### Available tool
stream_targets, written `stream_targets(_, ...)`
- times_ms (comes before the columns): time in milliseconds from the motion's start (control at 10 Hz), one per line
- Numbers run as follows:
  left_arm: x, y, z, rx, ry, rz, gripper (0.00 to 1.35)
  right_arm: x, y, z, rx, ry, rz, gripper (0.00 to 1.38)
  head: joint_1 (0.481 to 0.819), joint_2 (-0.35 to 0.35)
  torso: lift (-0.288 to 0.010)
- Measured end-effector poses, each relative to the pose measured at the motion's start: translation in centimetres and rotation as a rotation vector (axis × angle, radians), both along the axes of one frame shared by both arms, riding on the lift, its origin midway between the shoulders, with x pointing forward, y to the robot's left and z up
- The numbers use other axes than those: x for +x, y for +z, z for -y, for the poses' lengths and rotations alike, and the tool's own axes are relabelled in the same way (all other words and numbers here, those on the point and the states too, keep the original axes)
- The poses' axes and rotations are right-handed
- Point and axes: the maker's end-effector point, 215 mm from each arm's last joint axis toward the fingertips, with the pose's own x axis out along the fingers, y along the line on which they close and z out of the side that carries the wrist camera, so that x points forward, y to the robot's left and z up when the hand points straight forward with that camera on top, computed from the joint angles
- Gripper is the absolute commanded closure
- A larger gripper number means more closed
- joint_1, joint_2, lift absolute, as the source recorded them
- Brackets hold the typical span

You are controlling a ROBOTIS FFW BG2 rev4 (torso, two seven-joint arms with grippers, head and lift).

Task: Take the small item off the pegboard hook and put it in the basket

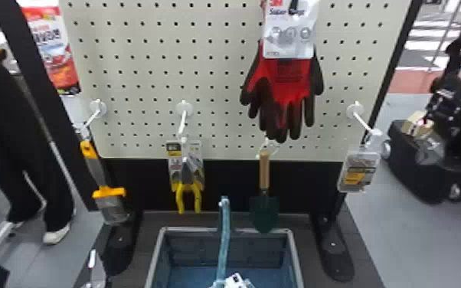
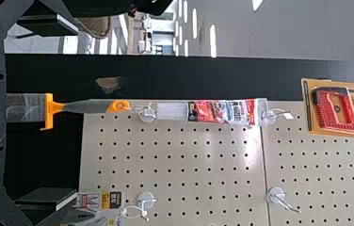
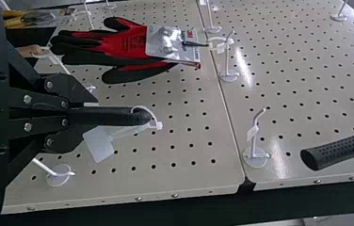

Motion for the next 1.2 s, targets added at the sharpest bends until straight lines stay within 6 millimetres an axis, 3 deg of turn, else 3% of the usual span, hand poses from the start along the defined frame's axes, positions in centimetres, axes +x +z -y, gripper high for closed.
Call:
stream_targets(500, 0.1, 0.3, 0.0, -0.001, 0.001, 0.009, 0.10, -0.3, -5.0, 0.8, 0.082, -0.091, -0.047, 1.26, 0.549, 0.000, -0.100)
stream_targets(1200, 0.1, 0.6, 0.0, -0.006, 0.004, 0.018, 0.10, 0.4, -15.7, -0.6, 0.232, -0.120, -0.196, 1.26, 0.549, 0.000, -0.100)
